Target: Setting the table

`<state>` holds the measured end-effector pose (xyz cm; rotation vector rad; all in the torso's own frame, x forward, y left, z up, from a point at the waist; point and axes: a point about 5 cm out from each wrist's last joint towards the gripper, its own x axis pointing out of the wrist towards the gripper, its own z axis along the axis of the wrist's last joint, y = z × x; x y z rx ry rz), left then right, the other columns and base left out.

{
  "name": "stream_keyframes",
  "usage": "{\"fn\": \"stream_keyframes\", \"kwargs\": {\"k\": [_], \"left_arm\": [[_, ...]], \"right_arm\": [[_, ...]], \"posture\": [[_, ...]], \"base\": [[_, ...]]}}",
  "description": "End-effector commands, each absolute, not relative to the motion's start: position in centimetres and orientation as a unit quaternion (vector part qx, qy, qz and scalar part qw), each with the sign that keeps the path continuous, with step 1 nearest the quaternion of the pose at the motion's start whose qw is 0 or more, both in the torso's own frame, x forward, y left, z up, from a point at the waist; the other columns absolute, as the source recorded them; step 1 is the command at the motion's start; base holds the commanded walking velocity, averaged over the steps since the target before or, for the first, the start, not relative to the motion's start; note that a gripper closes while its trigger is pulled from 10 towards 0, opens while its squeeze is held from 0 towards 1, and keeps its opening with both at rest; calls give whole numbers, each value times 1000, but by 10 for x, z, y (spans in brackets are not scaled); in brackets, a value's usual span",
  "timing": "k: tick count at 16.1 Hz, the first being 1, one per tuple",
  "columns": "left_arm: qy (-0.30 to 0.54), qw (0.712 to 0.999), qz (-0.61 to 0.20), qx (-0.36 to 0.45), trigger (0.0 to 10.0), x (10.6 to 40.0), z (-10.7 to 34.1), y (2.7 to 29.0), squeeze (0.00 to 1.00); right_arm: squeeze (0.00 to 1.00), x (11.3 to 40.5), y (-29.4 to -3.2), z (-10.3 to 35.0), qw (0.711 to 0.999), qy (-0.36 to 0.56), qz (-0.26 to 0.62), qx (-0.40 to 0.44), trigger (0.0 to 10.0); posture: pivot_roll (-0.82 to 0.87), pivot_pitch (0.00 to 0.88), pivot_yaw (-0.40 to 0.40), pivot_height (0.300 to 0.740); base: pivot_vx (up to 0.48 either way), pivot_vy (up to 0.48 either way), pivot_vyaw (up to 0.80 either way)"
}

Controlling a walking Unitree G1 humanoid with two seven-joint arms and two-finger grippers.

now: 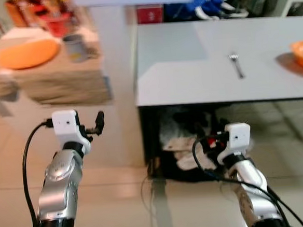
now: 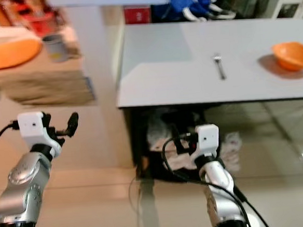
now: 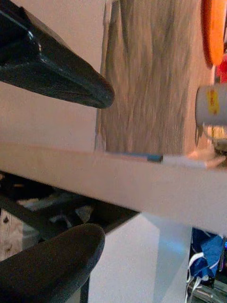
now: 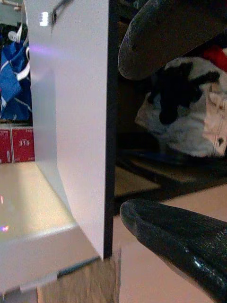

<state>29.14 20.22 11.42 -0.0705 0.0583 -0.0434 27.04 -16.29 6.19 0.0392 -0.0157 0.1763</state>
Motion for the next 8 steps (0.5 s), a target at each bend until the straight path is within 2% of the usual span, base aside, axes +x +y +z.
{"fn": "stream_keyframes", "kwargs": {"k": [1, 8], "left_arm": [[14, 998, -36, -47, 10000, 293, 119, 192, 0], [7, 999, -42, -19, 10000, 296, 122, 194, 0]], "right_arm": [[0, 271, -170, 67, 996, -23, 78, 24, 10000], [0, 292, -173, 102, 994, -93, 62, 8, 10000]], "posture": [[-70, 0, 29, 736], [-69, 0, 35, 736]], "base": [[0, 480, 0], [0, 480, 0]]}}
